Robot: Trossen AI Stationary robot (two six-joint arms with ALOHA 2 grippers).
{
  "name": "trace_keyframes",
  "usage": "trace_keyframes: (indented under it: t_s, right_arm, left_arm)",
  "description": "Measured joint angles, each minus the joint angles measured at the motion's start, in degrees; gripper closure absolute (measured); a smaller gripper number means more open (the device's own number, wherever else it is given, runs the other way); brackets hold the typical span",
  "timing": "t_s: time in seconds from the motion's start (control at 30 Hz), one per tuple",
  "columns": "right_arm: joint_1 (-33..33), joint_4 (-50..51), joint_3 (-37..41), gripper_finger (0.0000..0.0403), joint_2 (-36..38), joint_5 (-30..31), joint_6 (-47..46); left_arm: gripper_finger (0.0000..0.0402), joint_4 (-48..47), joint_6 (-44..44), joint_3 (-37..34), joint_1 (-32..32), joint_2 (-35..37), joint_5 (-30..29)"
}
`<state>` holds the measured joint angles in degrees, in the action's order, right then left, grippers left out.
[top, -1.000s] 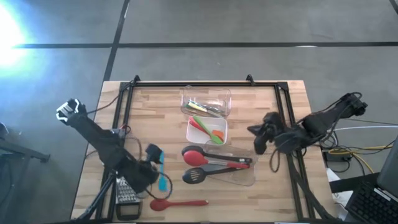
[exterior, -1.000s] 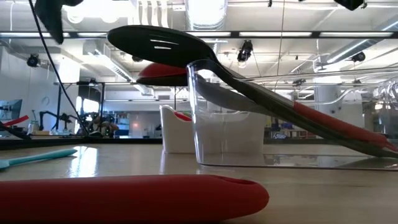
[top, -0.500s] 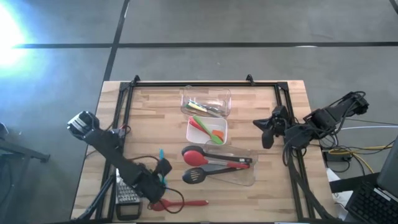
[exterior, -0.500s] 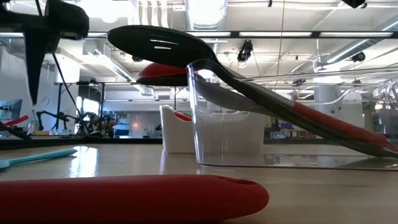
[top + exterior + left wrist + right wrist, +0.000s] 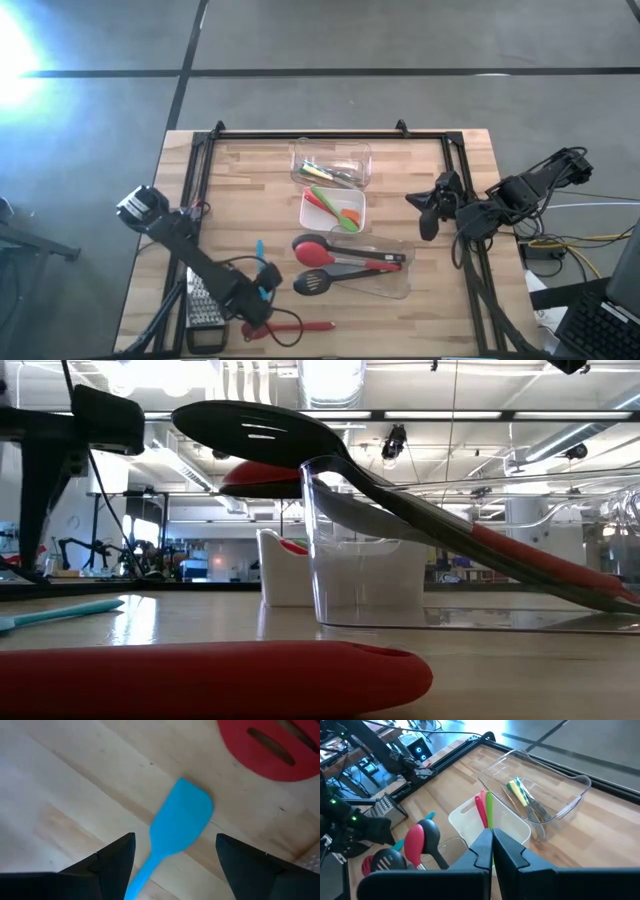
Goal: Pick & Place Kitchen Items
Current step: Put the blue spatula into the white bin
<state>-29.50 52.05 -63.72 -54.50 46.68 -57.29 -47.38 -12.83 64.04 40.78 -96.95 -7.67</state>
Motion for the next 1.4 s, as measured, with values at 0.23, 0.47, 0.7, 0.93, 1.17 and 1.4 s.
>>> trace_keyframes:
  t_s: [0.23, 0.47, 0.7, 0.93, 1.17, 1.4]
  right_arm:
    - [0.0, 0.0, 0.0, 0.0394, 0.0, 0.0, 0.4]
    - [0.0, 0.0, 0.0, 0.0394, 0.0, 0.0, 0.5]
    - [0.0, 0.0, 0.0, 0.0394, 0.0, 0.0, 0.5]
    - [0.1, 0.0, 0.0, 0.0394, 0.0, 1.3, 0.6]
    - [0.1, -0.1, -0.2, 0.0394, 0.0, 1.4, 1.5]
    - [0.1, -0.1, -0.2, 0.0394, 0.0, 1.4, 2.6]
  left_arm:
    - [0.0122, 1.7, -4.1, -0.9, -2.2, -0.1, 2.1]
    - [0.0122, 7.0, -6.1, -5.7, -3.7, 0.0, 5.6]
    - [0.0122, 11.9, -6.6, -10.0, -4.8, 0.1, 8.0]
    - [0.0154, 13.8, -7.9, -11.6, -7.7, 0.0, 11.3]
    - [0.0239, 16.7, -9.2, -12.6, -11.2, 0.0, 16.0]
    - [0.0296, 19.6, -6.8, -15.2, -12.3, -0.1, 17.1]
